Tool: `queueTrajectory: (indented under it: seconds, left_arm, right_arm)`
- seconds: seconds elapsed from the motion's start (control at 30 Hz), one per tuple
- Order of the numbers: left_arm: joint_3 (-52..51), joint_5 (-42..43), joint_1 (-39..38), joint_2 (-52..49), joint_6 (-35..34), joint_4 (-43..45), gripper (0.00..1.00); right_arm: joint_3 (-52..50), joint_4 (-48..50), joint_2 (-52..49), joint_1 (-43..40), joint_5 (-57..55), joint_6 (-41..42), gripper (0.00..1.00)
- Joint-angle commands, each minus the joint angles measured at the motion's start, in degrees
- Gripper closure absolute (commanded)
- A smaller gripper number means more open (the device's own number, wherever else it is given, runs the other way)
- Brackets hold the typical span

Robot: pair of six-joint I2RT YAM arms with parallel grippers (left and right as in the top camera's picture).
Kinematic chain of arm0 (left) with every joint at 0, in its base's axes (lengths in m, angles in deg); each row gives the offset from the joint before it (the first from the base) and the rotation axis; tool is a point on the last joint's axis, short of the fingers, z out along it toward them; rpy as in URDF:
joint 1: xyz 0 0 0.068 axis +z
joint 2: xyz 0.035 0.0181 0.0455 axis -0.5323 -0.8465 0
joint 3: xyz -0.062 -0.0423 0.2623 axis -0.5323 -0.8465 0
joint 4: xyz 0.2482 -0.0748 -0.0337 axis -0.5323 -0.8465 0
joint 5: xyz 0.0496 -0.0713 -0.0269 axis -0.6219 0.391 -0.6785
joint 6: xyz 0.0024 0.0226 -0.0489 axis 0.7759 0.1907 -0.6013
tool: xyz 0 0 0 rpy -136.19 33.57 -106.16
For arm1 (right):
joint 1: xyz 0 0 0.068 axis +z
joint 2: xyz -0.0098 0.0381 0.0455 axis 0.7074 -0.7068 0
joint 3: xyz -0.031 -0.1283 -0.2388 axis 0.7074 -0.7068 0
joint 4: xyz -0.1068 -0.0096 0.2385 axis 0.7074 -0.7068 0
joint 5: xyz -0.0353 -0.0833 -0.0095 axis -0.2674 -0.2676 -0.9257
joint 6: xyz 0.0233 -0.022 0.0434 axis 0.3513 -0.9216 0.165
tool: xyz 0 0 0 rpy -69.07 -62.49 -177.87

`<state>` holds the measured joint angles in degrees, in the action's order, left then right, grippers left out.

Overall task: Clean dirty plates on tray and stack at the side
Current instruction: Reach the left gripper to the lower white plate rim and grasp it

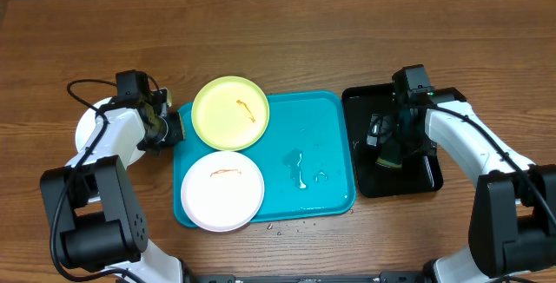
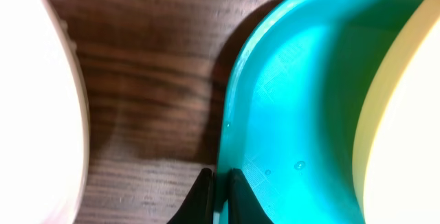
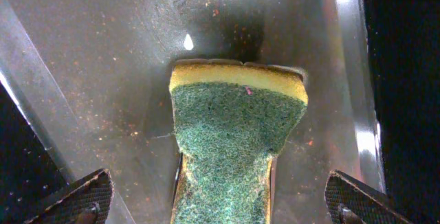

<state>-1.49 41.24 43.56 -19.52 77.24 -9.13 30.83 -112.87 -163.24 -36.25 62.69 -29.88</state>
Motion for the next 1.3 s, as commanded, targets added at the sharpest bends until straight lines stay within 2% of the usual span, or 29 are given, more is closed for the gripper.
queueTrajectory:
  seconds: [0.0,0.07,0.13,0.2,0.23,0.33,0.47,0.67,0.83,1.03,1.27]
  left_arm:
    - [-0.37,-0.11,-1.57,-0.76,1.4,1.33,0.96]
    - [-0.37,-0.13,-2.45,-0.76,2.21,1.36,0.95]
    - [-0.37,-0.17,-3.26,-0.76,2.23,1.33,0.88]
    - [-0.37,-0.31,-3.74,-0.76,2.71,1.31,0.69]
    - [-0.35,-0.37,-3.82,-0.76,2.75,1.25,0.63]
    - [-0.04,-0.35,-3.82,-0.7,2.78,0.46,0.5]
    - [2.23,-0.28,-3.82,-0.52,2.54,-2.86,0.41]
    - [8.59,-0.2,-3.93,2.89,1.01,-8.92,0.39]
    - [13.49,-0.04,-3.93,10.36,-1.53,-15.91,0.37]
    - [13.44,9.68,-4.5,20.79,-7.26,-25.55,0.41]
    - [11.63,11.85,-9.14,31.26,-8.07,-31.95,0.39]
  right_arm:
    - [-0.39,0.24,1.2,0.11,0.04,0.0,0.0]
    - [-0.39,0.24,1.2,0.11,0.07,0.0,0.0]
    - [-0.39,0.24,1.2,0.11,0.04,0.0,0.0]
    - [-0.39,0.22,1.2,0.11,0.04,0.0,0.0]
    - [-0.39,0.22,1.2,0.11,0.04,0.0,0.0]
    - [-0.39,0.24,1.2,0.11,0.04,0.0,0.0]
    - [-0.39,0.24,1.2,0.11,0.04,0.0,0.0]
    - [-0.39,0.22,1.2,0.11,0.04,0.0,0.0]
    - [-0.39,0.24,1.2,0.11,0.04,0.0,0.0]
    - [-0.39,0.24,1.2,0.11,0.07,0.0,0.0]
    - [-0.39,5.9,1.2,0.11,2.62,0.02,0.0]
